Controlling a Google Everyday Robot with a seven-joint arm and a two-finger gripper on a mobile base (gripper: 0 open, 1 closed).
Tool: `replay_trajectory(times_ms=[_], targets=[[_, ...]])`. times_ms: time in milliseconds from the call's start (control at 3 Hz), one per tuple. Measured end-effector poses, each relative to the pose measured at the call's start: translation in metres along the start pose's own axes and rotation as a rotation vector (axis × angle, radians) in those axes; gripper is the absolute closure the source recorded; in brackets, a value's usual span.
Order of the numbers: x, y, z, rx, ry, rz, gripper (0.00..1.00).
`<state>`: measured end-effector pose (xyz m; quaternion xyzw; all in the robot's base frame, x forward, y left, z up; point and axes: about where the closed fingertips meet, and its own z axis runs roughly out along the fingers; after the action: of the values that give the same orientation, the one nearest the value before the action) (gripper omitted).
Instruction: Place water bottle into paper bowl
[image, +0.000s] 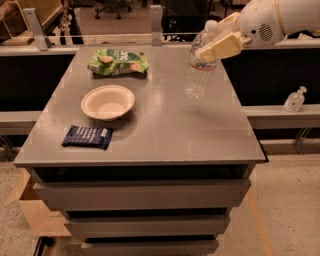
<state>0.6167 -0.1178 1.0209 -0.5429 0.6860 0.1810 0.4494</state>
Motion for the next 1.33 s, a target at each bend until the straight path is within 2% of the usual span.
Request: replay_trajectory(times_ms=[333,667,1000,1333], targets=[[-0.015,0.003,0.01,-0.04,-0.027,-0.036,1.0],[-0.061,0.015,0.021,-0.113,-0.063,-0.155,1.0],[-0.1,0.031,0.031,-0.176,-0.067,-0.252,1.0],[-0.122,0.047,0.045,-0.255,-0.058,-0.325,1.0]])
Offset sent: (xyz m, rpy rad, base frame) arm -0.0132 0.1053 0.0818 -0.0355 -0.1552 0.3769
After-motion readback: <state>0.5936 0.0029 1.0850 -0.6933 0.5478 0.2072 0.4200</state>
